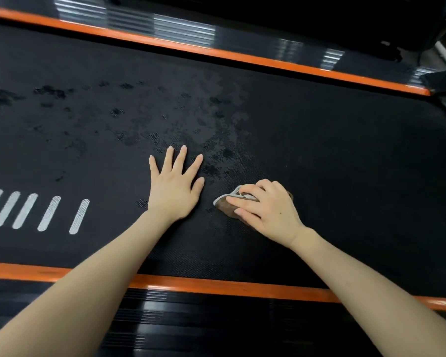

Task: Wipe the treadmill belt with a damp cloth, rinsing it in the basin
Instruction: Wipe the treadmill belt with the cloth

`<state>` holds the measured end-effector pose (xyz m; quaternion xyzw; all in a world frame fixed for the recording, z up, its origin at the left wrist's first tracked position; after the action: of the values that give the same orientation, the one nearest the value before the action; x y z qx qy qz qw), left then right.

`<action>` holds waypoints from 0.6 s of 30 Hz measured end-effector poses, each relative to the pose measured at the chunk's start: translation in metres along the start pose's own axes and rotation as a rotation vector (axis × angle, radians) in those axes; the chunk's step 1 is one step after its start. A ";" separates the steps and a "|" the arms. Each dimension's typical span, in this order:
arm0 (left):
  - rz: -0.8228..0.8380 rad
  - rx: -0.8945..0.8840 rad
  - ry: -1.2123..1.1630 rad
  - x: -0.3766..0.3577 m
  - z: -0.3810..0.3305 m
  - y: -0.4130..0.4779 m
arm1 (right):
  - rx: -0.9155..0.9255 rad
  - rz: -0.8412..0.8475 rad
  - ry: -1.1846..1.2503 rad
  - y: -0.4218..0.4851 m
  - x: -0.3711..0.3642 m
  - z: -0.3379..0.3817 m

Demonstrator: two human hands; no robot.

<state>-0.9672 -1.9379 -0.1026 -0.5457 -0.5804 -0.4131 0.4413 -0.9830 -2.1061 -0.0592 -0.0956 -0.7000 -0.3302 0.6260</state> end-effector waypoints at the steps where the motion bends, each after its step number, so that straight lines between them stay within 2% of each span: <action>1: 0.017 0.009 -0.014 0.001 0.002 0.002 | -0.036 -0.013 -0.003 0.002 -0.001 -0.003; 4: -0.022 0.014 -0.046 0.015 0.005 0.013 | -0.177 -0.062 -0.026 0.014 -0.007 -0.021; 7: -0.099 0.010 0.020 0.029 0.015 0.037 | -0.266 -0.102 -0.076 0.037 -0.016 -0.042; 12: 0.051 0.121 0.121 0.016 0.053 0.086 | -0.345 -0.123 -0.147 0.072 -0.031 -0.077; 15: 0.016 0.109 0.086 0.009 0.058 0.093 | -0.328 -0.093 -0.177 0.087 -0.039 -0.086; 18: 0.009 0.097 0.078 0.009 0.058 0.092 | -0.170 -0.048 -0.143 0.089 -0.038 -0.076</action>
<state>-0.8786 -1.8739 -0.1095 -0.5098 -0.5795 -0.4036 0.4914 -0.8647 -2.0716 -0.0648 -0.1547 -0.7144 -0.3957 0.5560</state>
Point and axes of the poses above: each hand's wrist, its own y-axis towards the middle knuckle, its own x-axis out of the back of the hand, z = x × y, the point moved 9 cm from there along y, towards the middle knuckle, and after that the axes turned 6 degrees about -y, right-handed, at the moved point
